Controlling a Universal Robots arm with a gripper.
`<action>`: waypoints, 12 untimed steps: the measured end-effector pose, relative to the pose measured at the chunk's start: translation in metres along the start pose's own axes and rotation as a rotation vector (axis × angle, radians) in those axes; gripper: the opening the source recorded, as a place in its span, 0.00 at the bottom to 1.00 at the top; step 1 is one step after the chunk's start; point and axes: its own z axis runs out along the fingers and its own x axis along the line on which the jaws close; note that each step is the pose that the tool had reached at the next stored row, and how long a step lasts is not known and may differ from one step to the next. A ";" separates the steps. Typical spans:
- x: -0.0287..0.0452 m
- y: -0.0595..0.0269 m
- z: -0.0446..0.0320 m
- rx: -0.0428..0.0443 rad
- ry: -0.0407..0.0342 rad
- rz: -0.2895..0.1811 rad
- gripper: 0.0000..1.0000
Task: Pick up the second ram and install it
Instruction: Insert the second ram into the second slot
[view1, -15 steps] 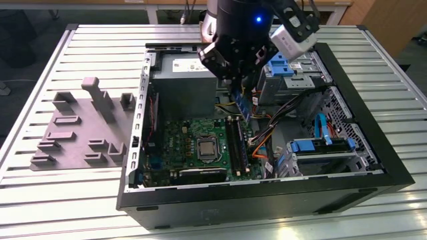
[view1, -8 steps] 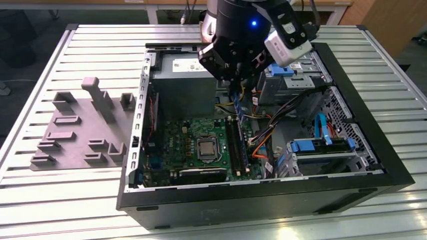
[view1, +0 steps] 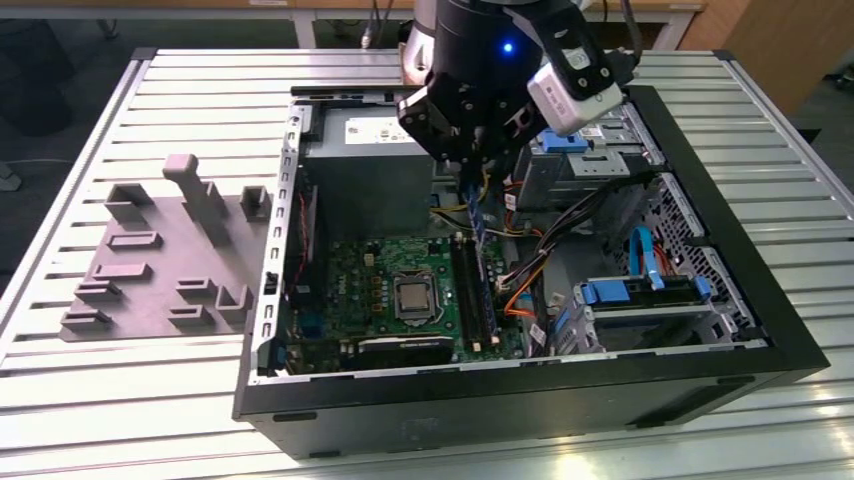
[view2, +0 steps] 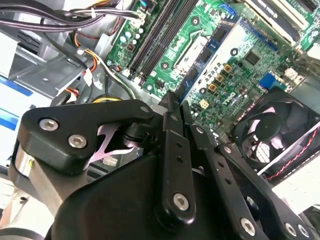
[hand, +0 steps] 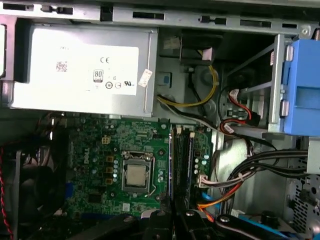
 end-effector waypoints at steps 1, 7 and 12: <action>-0.0017 -0.0001 0.0001 0.0064 0.0004 0.000 0.14; -0.0064 -0.0002 0.0042 0.0285 0.0017 0.005 0.14; -0.0091 -0.0001 0.0118 0.0299 0.0024 0.027 0.14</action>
